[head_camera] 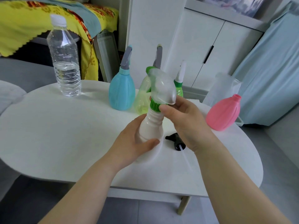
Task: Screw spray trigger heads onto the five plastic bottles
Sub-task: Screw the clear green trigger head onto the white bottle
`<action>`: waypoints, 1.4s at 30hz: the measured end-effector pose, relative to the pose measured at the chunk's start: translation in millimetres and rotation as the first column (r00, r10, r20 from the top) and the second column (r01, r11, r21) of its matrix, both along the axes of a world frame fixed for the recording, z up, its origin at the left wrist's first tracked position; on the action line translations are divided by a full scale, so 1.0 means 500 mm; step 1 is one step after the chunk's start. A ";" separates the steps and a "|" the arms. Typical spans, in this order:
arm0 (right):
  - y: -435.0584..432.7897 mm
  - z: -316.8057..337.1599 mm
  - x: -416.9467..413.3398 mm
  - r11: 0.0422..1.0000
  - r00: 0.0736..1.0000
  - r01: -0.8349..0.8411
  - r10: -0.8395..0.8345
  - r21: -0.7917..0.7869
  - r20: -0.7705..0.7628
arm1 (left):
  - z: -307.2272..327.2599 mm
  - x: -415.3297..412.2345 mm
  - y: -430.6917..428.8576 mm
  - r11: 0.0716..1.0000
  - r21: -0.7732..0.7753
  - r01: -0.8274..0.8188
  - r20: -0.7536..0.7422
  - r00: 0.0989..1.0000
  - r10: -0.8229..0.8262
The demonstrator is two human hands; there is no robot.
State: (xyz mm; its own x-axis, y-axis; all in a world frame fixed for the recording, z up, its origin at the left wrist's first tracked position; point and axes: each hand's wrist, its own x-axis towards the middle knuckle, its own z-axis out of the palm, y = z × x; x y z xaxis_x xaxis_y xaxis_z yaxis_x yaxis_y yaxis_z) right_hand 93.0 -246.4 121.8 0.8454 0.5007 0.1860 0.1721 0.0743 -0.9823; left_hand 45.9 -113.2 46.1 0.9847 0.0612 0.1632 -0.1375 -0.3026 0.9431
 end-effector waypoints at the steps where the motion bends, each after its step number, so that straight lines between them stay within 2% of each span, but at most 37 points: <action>1: 0.002 0.000 -0.002 1.000 0.999 0.029 -0.029 0.001 0.019 | 0.001 0.000 -0.002 1.000 0.007 -0.014 0.001 1.000 0.014; 5: 0.023 -0.009 -0.006 0.975 0.970 0.214 -0.206 -0.053 0.133 | 0.002 -0.001 -0.020 0.985 0.108 -0.131 0.053 0.991 0.126; 8: 0.039 -0.018 -0.008 0.966 0.960 0.255 -0.249 -0.036 0.131 | 0.004 -0.001 -0.032 0.970 0.168 -0.176 0.082 0.983 0.164; 12: 0.032 -0.017 -0.008 0.971 0.968 0.221 -0.208 -0.090 0.139 | -0.001 -0.001 -0.021 0.979 0.151 -0.138 0.005 0.990 0.138; 16: 0.022 -0.010 -0.012 0.965 0.971 0.171 -0.131 -0.199 0.200 | -0.004 0.000 -0.021 0.971 0.145 -0.188 -0.009 0.981 0.192; 19: 0.012 -0.011 -0.014 0.983 0.986 0.091 -0.067 -0.160 0.153 | -0.005 0.002 -0.024 0.953 0.156 -0.259 0.008 0.965 0.261; 21: 0.010 -0.010 -0.013 0.989 0.983 0.103 -0.085 -0.105 0.160 | -0.006 0.005 -0.027 0.940 0.193 -0.283 0.028 0.959 0.283; 24: 0.013 -0.013 -0.004 0.983 0.974 0.173 -0.163 -0.055 0.160 | -0.012 0.009 -0.021 0.958 0.210 -0.194 0.019 0.981 0.195; 26: 0.017 -0.014 0.002 0.982 0.974 0.181 -0.173 -0.046 0.145 | -0.015 0.010 0.000 0.995 0.094 -0.024 -0.050 0.998 0.029; 28: 0.017 -0.012 0.007 0.988 0.982 0.148 -0.141 -0.049 0.125 | -0.017 0.011 0.019 0.999 -0.005 0.036 -0.073 0.997 -0.037; 29: 0.016 -0.010 0.008 0.989 0.984 0.129 -0.119 -0.076 0.129 | -0.018 0.011 0.019 1.000 0.000 -0.004 -0.056 0.998 0.004; 32: 0.014 -0.003 0.011 0.978 0.982 0.128 -0.102 -0.167 0.156 | -0.018 0.011 -0.011 0.966 0.144 -0.215 0.037 0.977 0.212; 33: 0.013 -0.001 0.012 0.978 0.982 0.128 -0.102 -0.166 0.158 | -0.017 0.011 -0.019 0.958 0.162 -0.237 0.051 0.971 0.232; 34: 0.012 0.000 0.012 0.982 0.985 0.112 -0.089 -0.150 0.150 | -0.018 0.012 -0.020 0.967 0.145 -0.209 0.041 0.978 0.206; 37: 0.005 0.000 0.013 0.995 0.997 -0.027 0.033 -0.092 0.066 | -0.009 0.018 0.011 0.998 -0.046 0.046 -0.046 0.998 -0.048; 39: 0.004 0.001 0.015 0.992 0.996 -0.089 0.091 -0.089 0.019 | -0.003 0.020 0.024 0.992 -0.079 0.099 -0.064 0.992 -0.104; 40: 0.004 0.001 0.017 0.993 0.997 -0.079 0.080 -0.088 0.014 | -0.003 0.020 0.016 0.996 -0.063 0.057 -0.055 0.997 -0.061; 42: 0.008 -0.002 0.019 0.997 0.999 0.005 -0.002 -0.081 0.039 | -0.008 0.020 -0.016 0.986 0.037 -0.161 -0.002 0.987 0.161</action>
